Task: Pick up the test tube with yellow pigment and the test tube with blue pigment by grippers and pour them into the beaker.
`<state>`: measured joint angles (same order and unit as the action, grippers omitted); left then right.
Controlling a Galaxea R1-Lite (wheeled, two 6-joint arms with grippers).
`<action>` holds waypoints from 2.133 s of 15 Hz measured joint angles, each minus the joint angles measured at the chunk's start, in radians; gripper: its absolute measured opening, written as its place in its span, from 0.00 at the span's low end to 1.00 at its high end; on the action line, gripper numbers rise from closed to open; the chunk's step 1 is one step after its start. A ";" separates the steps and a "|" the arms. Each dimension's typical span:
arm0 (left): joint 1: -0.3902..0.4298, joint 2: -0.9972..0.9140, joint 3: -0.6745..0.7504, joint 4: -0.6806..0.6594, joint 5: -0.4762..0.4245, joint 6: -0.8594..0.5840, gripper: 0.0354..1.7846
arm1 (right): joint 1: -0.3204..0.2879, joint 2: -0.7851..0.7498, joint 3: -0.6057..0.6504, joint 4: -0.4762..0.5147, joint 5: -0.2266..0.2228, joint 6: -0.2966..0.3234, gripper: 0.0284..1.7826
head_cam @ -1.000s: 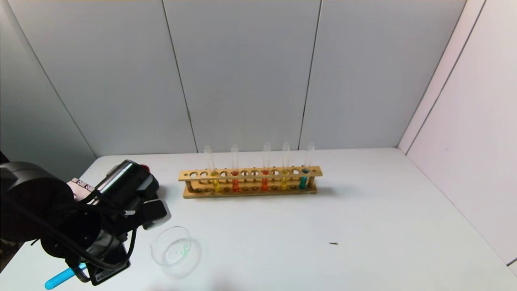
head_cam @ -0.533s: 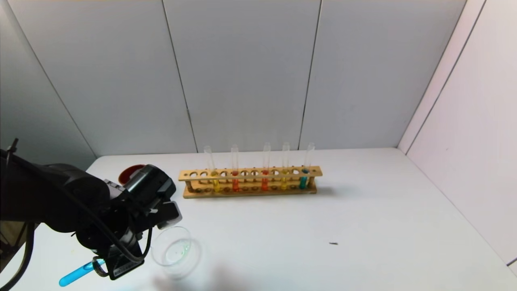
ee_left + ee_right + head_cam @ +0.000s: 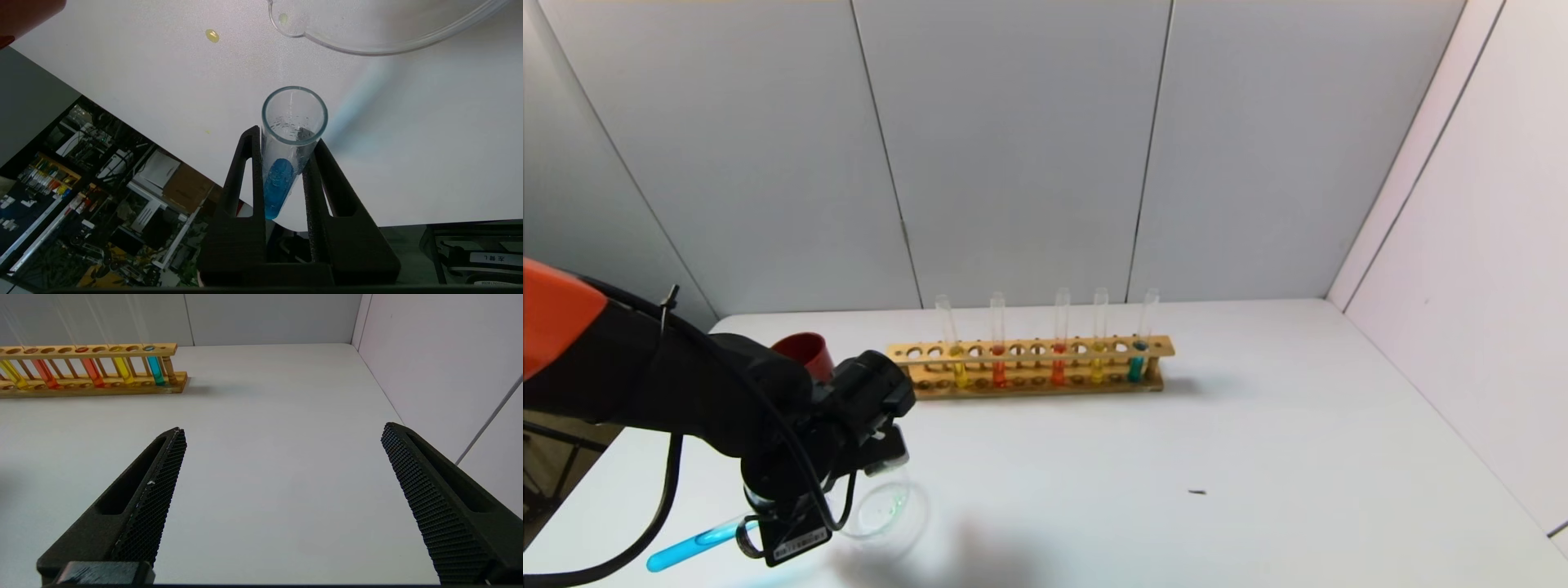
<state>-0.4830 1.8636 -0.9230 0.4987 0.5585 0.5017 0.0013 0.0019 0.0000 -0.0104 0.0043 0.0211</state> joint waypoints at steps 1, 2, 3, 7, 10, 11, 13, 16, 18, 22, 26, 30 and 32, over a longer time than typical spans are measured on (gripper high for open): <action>-0.005 0.012 -0.010 0.001 0.001 -0.001 0.17 | 0.000 0.000 0.000 0.000 0.000 0.000 0.98; -0.008 0.023 -0.015 0.004 0.002 -0.001 0.17 | 0.000 0.000 0.000 0.000 0.000 0.000 0.98; -0.009 0.030 -0.019 0.017 0.003 -0.001 0.17 | 0.000 0.000 0.000 0.000 0.000 0.000 0.98; -0.011 0.056 -0.062 0.091 0.027 0.000 0.17 | 0.000 0.000 0.000 0.000 0.000 0.000 0.98; -0.019 0.069 -0.094 0.144 0.031 -0.001 0.17 | 0.000 0.000 0.000 0.000 0.000 0.000 0.98; -0.019 0.073 -0.103 0.157 0.036 -0.001 0.17 | 0.000 0.000 0.000 0.000 0.000 0.000 0.98; -0.022 0.080 -0.109 0.163 0.043 -0.001 0.17 | 0.000 0.000 0.000 0.000 0.000 0.000 0.98; -0.029 0.085 -0.126 0.209 0.045 -0.001 0.17 | 0.000 0.000 0.000 0.000 0.000 0.000 0.98; -0.033 0.092 -0.143 0.234 0.046 -0.001 0.17 | 0.000 0.000 0.000 0.000 0.000 0.000 0.98; -0.053 0.106 -0.177 0.282 0.046 -0.002 0.17 | 0.000 0.000 0.000 0.000 0.000 0.000 0.98; -0.064 0.121 -0.199 0.304 0.051 -0.001 0.17 | 0.000 0.000 0.000 0.000 0.000 0.000 0.98; -0.064 0.129 -0.221 0.337 0.066 -0.002 0.17 | 0.000 0.000 0.000 0.000 0.000 0.000 0.98; -0.065 0.133 -0.227 0.339 0.068 -0.001 0.17 | 0.000 0.000 0.000 0.000 0.000 0.000 0.98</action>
<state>-0.5483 1.9964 -1.1502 0.8374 0.6264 0.5002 0.0013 0.0019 0.0000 -0.0104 0.0043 0.0211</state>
